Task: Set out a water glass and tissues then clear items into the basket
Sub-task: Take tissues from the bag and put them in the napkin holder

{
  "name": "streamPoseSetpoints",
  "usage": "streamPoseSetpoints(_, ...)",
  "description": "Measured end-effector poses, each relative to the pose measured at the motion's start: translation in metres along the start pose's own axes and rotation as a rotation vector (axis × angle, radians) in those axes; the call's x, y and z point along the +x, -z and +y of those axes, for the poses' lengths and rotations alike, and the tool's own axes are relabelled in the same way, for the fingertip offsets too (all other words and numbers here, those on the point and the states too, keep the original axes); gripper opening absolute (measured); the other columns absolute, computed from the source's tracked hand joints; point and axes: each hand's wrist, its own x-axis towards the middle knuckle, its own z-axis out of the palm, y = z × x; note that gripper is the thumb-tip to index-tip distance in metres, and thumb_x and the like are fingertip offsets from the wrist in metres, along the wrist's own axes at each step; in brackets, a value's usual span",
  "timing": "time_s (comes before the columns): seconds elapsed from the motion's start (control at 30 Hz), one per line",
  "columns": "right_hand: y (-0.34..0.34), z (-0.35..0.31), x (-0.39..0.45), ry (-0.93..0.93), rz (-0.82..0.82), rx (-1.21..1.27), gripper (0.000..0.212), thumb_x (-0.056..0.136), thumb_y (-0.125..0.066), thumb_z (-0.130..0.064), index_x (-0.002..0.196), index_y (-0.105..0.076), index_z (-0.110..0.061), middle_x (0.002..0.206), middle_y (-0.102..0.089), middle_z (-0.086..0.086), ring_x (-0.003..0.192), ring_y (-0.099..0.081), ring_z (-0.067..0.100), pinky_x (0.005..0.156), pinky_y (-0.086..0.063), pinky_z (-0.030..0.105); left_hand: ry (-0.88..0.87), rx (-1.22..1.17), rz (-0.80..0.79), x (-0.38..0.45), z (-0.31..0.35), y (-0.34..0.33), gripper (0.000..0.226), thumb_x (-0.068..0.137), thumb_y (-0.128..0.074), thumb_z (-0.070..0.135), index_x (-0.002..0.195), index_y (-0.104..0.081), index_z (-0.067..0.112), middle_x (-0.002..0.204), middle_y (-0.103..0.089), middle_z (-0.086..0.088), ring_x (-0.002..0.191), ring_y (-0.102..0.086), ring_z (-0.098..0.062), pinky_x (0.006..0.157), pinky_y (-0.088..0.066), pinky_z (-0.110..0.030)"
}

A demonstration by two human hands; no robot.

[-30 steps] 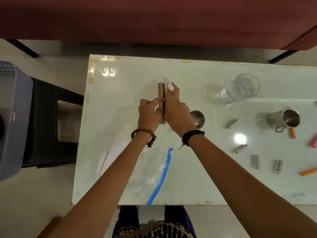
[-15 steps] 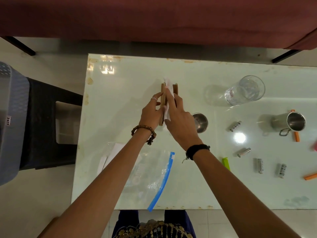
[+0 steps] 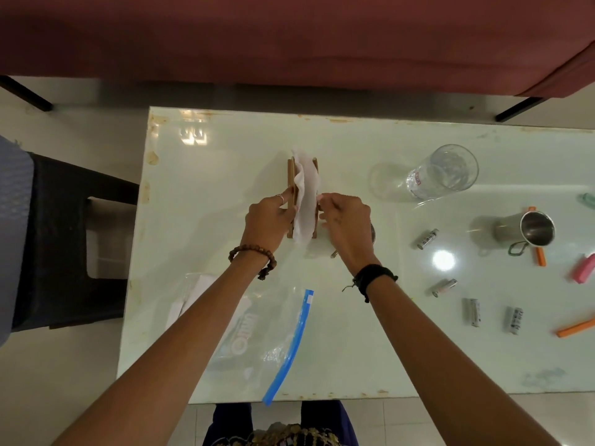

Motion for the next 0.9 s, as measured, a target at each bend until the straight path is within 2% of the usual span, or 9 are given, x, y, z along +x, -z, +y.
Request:
streamPoseSetpoints(0.07,0.004,-0.003,0.010,0.020,-0.008,0.005,0.028,0.089,-0.047,-0.008,0.079,-0.061,0.013,0.085,-0.065,0.033,0.083,-0.059,0.048,0.072,-0.052,0.055,0.012,-0.043,0.012,0.006,0.005,-0.002,0.040,0.089,-0.055,0.017,0.129,-0.052,0.018,0.086,-0.070,-0.027,0.084,-0.067,-0.041,0.082,-0.056,-0.047)
streamPoseSetpoints(0.17,0.012,-0.007,0.026,0.041,-0.022,-0.001,0.024,0.086,-0.045,-0.002,0.081,-0.064,0.013,0.086,-0.067,0.032,0.086,-0.059,0.049,0.072,-0.052,0.057,0.038,-0.139,0.020,0.017,0.017,-0.005,0.039,0.087,-0.058,0.013,0.126,-0.055,0.015,0.085,-0.070,-0.023,0.082,-0.069,-0.036,0.083,-0.056,-0.045)
streamPoseSetpoints(0.23,0.020,-0.009,0.037,0.032,-0.028,0.009,0.025,0.086,-0.043,0.001,0.088,-0.066,0.012,0.092,-0.068,0.030,0.088,-0.062,0.046,0.076,-0.053,0.055,0.035,-0.157,0.028,0.026,0.028,-0.009,0.039,0.087,-0.058,0.011,0.125,-0.056,0.013,0.085,-0.069,-0.023,0.083,-0.068,-0.037,0.083,-0.056,-0.044)
streamPoseSetpoints(0.43,0.052,0.006,0.065,0.012,0.009,0.047,0.036,0.087,-0.037,0.010,0.103,-0.068,0.002,0.101,-0.070,0.016,0.099,-0.064,0.033,0.091,-0.052,0.042,0.009,-0.117,-0.018,0.052,0.065,-0.036,0.036,0.089,-0.057,0.013,0.125,-0.056,0.008,0.109,-0.067,-0.019,0.088,-0.069,-0.033,0.080,-0.058,-0.040)
streamPoseSetpoints(0.53,0.065,0.016,0.067,0.032,-0.001,0.039,0.040,0.087,-0.035,0.014,0.108,-0.067,0.001,0.108,-0.069,0.015,0.102,-0.063,0.028,0.094,-0.050,0.036,-0.011,-0.072,-0.040,0.056,0.072,-0.050,0.035,0.089,-0.058,0.014,0.123,-0.057,0.008,0.107,-0.068,-0.019,0.086,-0.070,-0.032,0.079,-0.058,-0.038)
streamPoseSetpoints(0.63,0.075,0.026,0.062,0.029,-0.010,0.061,0.050,0.081,-0.031,0.020,0.111,-0.065,0.001,0.111,-0.067,0.016,0.096,-0.062,0.023,0.090,-0.050,0.030,-0.016,-0.045,-0.062,0.055,0.073,-0.060,0.036,0.088,-0.060,0.015,0.124,-0.057,0.010,0.104,-0.069,-0.018,0.084,-0.070,-0.031,0.080,-0.058,-0.038)
streamPoseSetpoints(0.77,0.082,0.036,0.054,0.017,-0.013,0.082,0.047,0.083,-0.032,0.021,0.116,-0.061,0.004,0.117,-0.064,0.020,0.105,-0.061,0.032,0.093,-0.049,0.035,-0.087,0.039,-0.057,0.050,0.069,-0.069,0.036,0.088,-0.059,0.017,0.124,-0.057,0.014,0.102,-0.071,-0.016,0.081,-0.071,-0.028,0.079,-0.058,-0.037)
streamPoseSetpoints(0.9,0.084,0.041,0.047,-0.004,-0.001,0.129,0.043,0.086,-0.034,0.019,0.119,-0.058,0.006,0.120,-0.061,0.022,0.108,-0.059,0.035,0.090,-0.048,0.031,-0.175,0.177,-0.045,0.046,0.067,-0.072,0.034,0.089,-0.056,0.024,0.123,-0.059,0.017,0.101,-0.073,-0.012,0.080,-0.071,-0.025,0.071,-0.056,-0.030)
